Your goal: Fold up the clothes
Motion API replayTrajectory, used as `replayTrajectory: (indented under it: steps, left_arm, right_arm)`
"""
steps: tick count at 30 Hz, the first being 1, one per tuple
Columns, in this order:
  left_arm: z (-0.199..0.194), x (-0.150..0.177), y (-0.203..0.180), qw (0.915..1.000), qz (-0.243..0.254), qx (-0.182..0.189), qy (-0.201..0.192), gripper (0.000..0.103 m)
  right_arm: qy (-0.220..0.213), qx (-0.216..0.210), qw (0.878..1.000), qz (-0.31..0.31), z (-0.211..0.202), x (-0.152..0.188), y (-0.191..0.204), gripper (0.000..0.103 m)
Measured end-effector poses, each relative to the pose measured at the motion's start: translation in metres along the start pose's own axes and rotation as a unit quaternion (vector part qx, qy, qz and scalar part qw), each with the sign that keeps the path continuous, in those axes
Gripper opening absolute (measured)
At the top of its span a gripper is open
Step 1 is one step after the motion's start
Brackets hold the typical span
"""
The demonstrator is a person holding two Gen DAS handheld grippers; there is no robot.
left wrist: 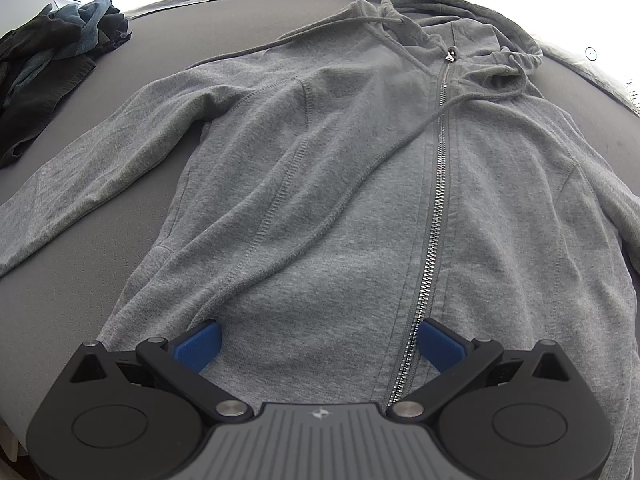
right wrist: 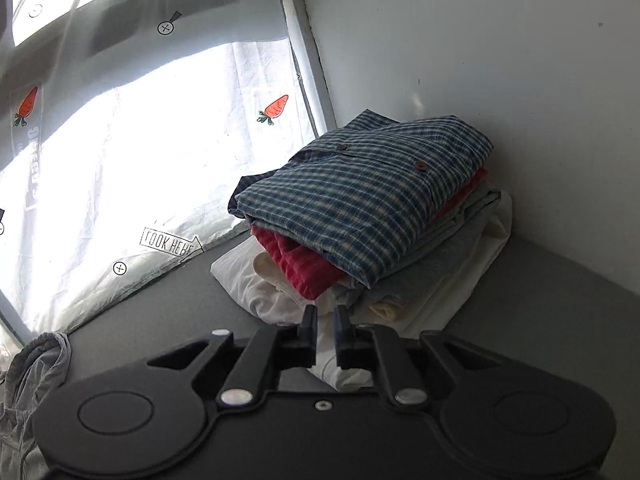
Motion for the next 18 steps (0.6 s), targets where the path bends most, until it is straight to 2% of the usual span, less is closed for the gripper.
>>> replayTrajectory:
  steps: [3, 4, 5, 7, 9, 10, 13, 14, 16, 18]
  left_arm:
    - [0.0, 0.0, -0.001, 1.0, 0.001, 0.0, -0.001, 0.103]
    - [0.0, 0.0, -0.001, 1.0, 0.001, 0.001, -0.001, 0.103]
    - [0.0, -0.001, -0.001, 1.0, 0.002, 0.001, -0.001, 0.103]
    - [0.0, -0.001, -0.001, 1.0, 0.002, 0.001, 0.001, 0.103]
    - [0.0, -0.001, -0.001, 1.0, 0.002, 0.001, 0.002, 0.103]
    - [0.0, -0.001, -0.001, 1.0, 0.002, 0.001, 0.002, 0.103]
    - [0.0, -0.001, -0.001, 1.0, 0.001, 0.001, 0.001, 0.103]
    - [0.0, -0.001, 0.0, 1.0, 0.0, 0.001, 0.001, 0.103]
    - [0.0, -0.001, 0.0, 1.0, 0.0, 0.001, 0.0, 0.103]
    - [0.0, -0.001, 0.0, 1.0, 0.0, 0.001, 0.0, 0.103]
  right_arm:
    - [0.08, -0.015, 0.994, 0.073, 0.027, 0.04, -0.009, 0.017]
    - [0.102, -0.021, 0.99, 0.096, 0.035, 0.051, -0.011, 0.025]
    - [0.116, -0.021, 0.987, 0.109, 0.041, 0.058, -0.012, 0.031]
    - [0.142, -0.019, 0.981, 0.133, 0.053, 0.072, -0.013, 0.037]
    - [0.154, -0.014, 0.976, 0.153, 0.062, 0.078, -0.014, 0.038]
    - [0.156, -0.011, 0.974, 0.164, 0.066, 0.08, -0.014, 0.035]
    - [0.157, 0.001, 0.968, 0.197, 0.073, 0.081, -0.019, 0.006]
    - [0.156, 0.004, 0.966, 0.208, 0.074, 0.08, -0.021, 0.004]
    - [0.127, -0.016, 0.963, 0.235, 0.069, 0.07, -0.022, 0.003]
    - [0.083, -0.056, 0.962, 0.255, 0.054, 0.053, -0.019, 0.002]
Point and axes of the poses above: each gripper's, at about its wrist camera, not at the fingertips, and z roughly the way its jaws point, y to its left, x to its underside, the point moved 10 cm from there along z, roughly the way its jaws point, and after that the axes turned 4 degrees about -z, right-handed, at the moved point
